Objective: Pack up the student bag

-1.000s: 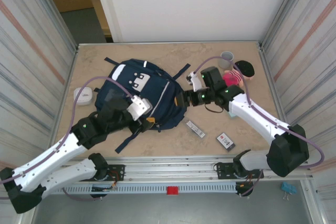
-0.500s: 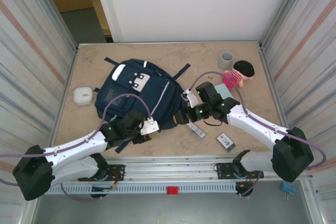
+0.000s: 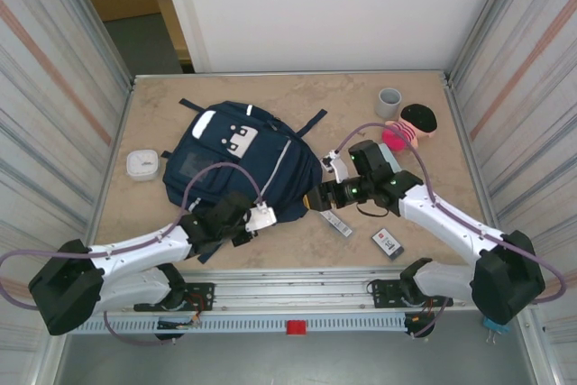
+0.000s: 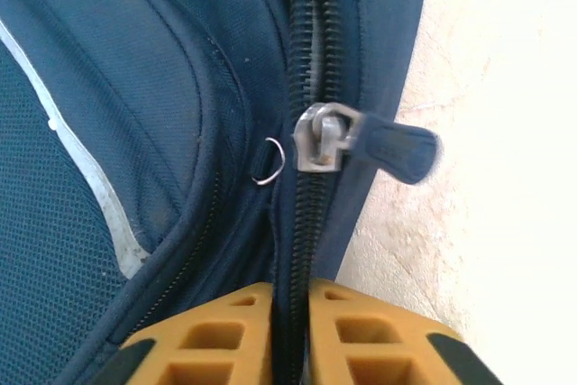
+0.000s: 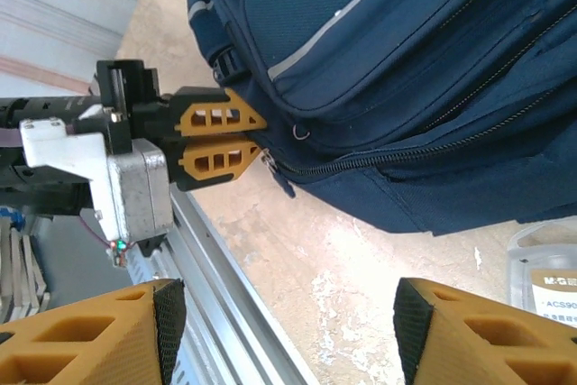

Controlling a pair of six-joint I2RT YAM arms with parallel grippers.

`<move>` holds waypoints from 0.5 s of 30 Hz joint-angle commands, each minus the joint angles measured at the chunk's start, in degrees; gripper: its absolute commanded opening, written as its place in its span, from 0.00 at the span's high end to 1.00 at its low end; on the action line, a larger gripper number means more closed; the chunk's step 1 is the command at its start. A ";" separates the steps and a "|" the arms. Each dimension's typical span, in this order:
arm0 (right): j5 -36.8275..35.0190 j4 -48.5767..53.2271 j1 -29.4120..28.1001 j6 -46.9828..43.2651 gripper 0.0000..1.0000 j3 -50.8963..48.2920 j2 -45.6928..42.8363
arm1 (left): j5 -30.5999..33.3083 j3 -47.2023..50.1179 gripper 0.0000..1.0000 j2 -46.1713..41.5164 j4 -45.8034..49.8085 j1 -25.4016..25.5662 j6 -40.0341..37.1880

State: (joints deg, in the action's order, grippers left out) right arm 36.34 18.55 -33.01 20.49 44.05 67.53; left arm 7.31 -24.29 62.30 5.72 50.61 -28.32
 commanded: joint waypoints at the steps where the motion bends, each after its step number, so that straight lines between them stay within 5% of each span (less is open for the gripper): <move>1: 1.45 -0.27 1.27 -0.28 0.36 -1.33 -2.88 | 1.15 -1.97 1.00 -1.52 -0.20 0.93 0.10; 8: 6.14 -2.24 1.91 -0.27 0.36 -4.26 -7.86 | -3.20 -5.53 1.00 -5.17 -1.89 2.96 6.66; 15: 8.30 -4.13 1.20 1.53 0.35 -10.21 -14.08 | -9.36 -1.60 1.00 -4.05 -14.75 3.21 14.87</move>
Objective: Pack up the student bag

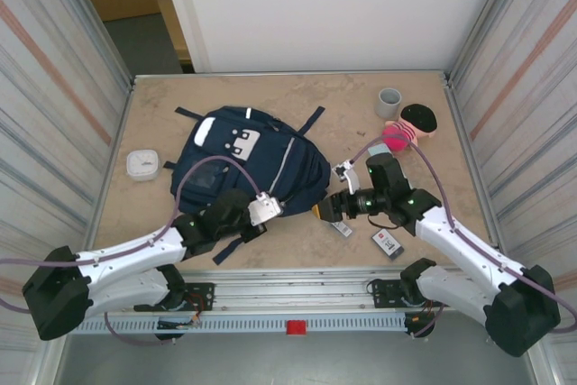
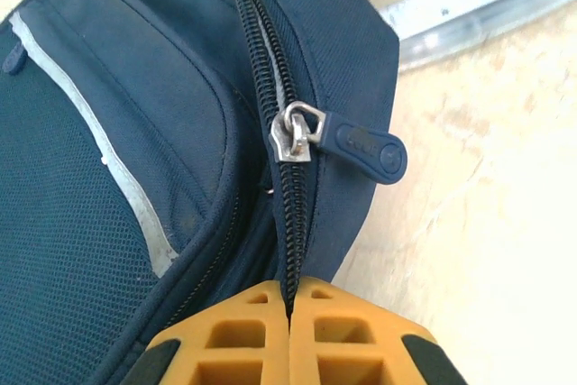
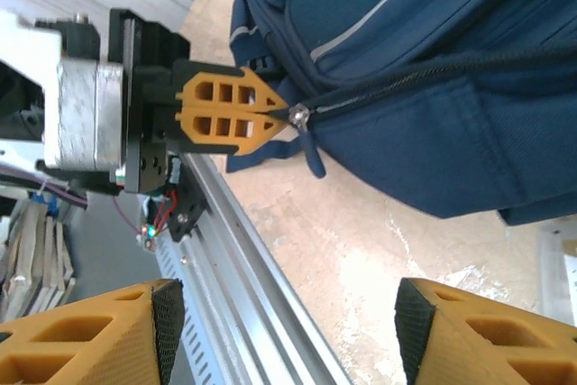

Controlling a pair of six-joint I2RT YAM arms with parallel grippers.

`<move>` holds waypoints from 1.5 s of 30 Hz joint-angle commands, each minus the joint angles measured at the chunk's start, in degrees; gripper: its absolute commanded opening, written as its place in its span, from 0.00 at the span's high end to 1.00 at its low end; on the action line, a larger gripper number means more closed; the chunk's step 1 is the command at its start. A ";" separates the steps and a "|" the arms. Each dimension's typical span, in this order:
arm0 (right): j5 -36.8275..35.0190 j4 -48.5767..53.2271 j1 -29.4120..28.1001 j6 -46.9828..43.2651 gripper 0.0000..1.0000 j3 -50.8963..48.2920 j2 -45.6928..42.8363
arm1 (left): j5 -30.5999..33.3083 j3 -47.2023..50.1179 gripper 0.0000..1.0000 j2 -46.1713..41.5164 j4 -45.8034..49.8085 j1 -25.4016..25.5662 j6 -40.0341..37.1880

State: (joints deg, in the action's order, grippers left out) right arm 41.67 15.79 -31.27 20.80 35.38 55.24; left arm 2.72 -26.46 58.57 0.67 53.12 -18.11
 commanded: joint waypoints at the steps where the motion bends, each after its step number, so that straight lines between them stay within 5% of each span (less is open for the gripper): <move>1: 3.89 -1.75 -0.59 1.54 0.35 -2.28 -2.07 | -5.43 1.03 1.00 0.30 -10.45 0.76 4.66; 13: 7.12 -22.02 -5.69 11.42 0.35 -8.32 4.29 | -9.90 3.43 1.00 1.62 -14.79 0.70 5.34; 29: 7.90 -31.32 -6.44 7.90 0.37 -4.89 20.63 | -10.60 3.87 1.00 -0.45 -14.97 0.73 6.27; 45: 8.08 -38.32 -7.30 9.59 0.57 -2.55 27.22 | -12.63 3.44 1.00 0.50 -17.61 0.73 7.03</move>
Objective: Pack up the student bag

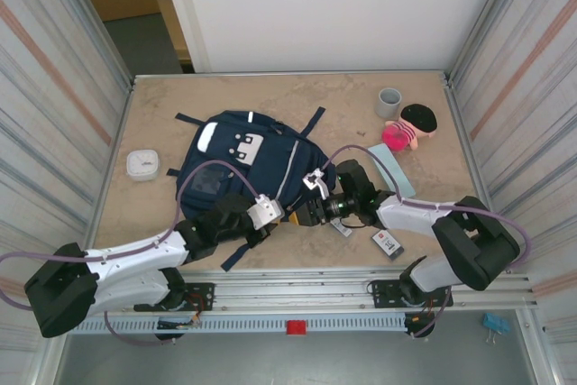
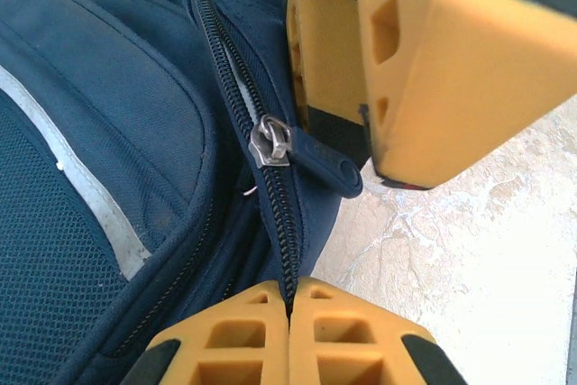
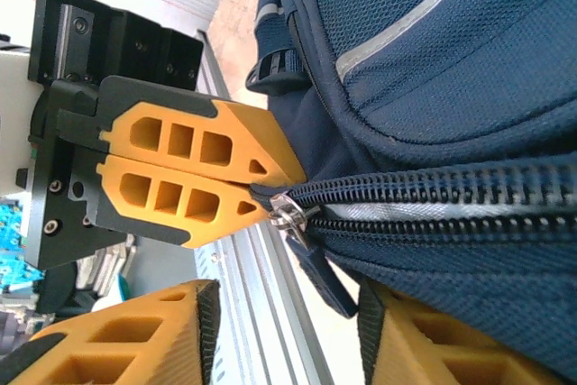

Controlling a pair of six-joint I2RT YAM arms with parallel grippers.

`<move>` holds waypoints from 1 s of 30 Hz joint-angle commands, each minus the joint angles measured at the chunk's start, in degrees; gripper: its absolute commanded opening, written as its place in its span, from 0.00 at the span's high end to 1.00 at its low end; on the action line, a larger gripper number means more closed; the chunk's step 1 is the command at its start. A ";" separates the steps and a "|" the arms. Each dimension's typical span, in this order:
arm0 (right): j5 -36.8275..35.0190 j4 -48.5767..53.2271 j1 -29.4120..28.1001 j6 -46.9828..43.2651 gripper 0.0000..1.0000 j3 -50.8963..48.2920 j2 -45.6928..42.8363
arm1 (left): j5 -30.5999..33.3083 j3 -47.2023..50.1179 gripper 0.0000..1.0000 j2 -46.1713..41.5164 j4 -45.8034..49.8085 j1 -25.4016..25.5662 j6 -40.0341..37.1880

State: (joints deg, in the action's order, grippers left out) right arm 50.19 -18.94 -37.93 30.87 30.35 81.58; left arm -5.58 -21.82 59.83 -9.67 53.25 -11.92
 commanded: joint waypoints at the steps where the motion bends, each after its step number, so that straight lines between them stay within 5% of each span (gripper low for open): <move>1: -1.27 -3.65 -0.65 -0.37 0.59 2.46 0.91 | -4.54 -1.20 1.00 -0.73 -7.41 0.54 0.94; 15: -10.79 -5.41 -0.47 3.03 0.80 1.57 0.50 | -4.91 -0.50 1.00 -1.28 -8.28 0.53 1.60; 30: -21.31 22.80 6.15 -10.47 1.00 3.14 -11.89 | 7.57 0.69 1.00 -6.52 1.18 0.45 1.90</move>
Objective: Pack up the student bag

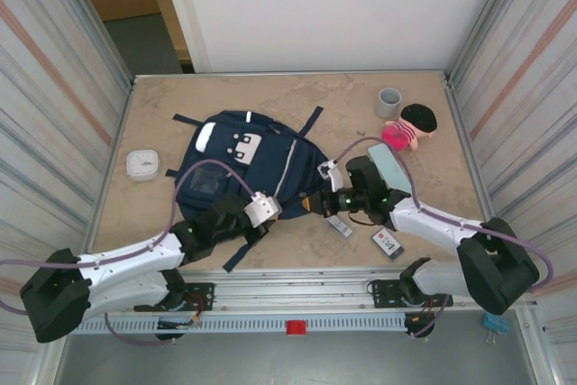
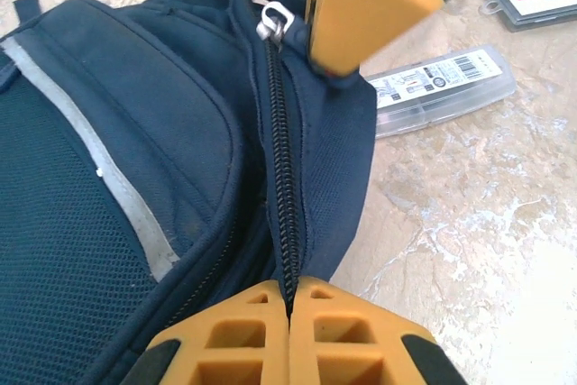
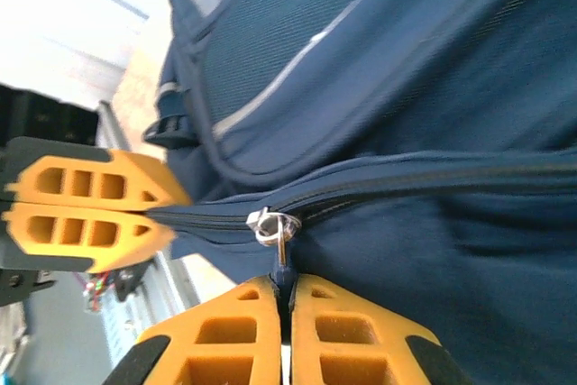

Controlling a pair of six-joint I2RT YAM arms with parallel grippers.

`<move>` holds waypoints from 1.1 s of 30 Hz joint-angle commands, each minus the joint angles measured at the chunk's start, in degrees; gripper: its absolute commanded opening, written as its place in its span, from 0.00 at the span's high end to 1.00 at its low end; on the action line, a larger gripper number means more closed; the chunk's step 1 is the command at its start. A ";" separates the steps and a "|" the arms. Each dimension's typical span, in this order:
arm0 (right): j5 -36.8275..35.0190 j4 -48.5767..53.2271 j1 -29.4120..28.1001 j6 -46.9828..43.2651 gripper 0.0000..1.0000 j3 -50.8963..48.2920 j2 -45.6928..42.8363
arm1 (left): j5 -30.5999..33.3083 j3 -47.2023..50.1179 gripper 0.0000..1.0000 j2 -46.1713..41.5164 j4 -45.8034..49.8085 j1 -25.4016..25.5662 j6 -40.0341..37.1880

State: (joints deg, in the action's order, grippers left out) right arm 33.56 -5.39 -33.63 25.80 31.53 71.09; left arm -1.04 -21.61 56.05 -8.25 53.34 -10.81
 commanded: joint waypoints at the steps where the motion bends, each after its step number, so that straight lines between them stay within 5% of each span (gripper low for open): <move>1: -5.51 10.80 2.06 -6.55 1.00 2.49 -1.71 | 3.35 0.51 1.00 -2.94 0.25 0.38 0.86; 7: -6.38 15.94 2.51 -9.72 1.00 4.51 -4.04 | 6.36 0.73 1.00 -3.86 1.72 0.27 3.83; 12: -3.47 14.53 0.93 -8.58 1.00 4.16 -5.34 | 10.14 -2.56 0.53 -5.07 7.68 0.27 16.22; 15: -4.58 14.84 -1.16 -8.74 1.00 4.44 -6.00 | 16.30 -5.37 0.33 -6.49 15.01 0.27 28.06; 18: -7.47 16.64 -3.91 -9.83 1.00 5.39 -6.49 | 24.33 -8.18 0.23 -8.57 25.95 0.25 41.27; 26: -9.59 17.54 -7.48 -10.81 1.00 7.23 -5.63 | 29.13 -3.70 0.13 -15.30 34.56 -0.10 62.33; 33: -10.56 18.13 -10.81 -11.64 1.00 9.58 -3.15 | 27.93 1.52 0.14 -21.36 34.28 -5.79 70.33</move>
State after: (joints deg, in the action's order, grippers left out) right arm 23.07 13.34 -42.81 16.05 38.20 67.48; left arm 25.23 -21.56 36.58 24.56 49.63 52.73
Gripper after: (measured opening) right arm 0.065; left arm 0.865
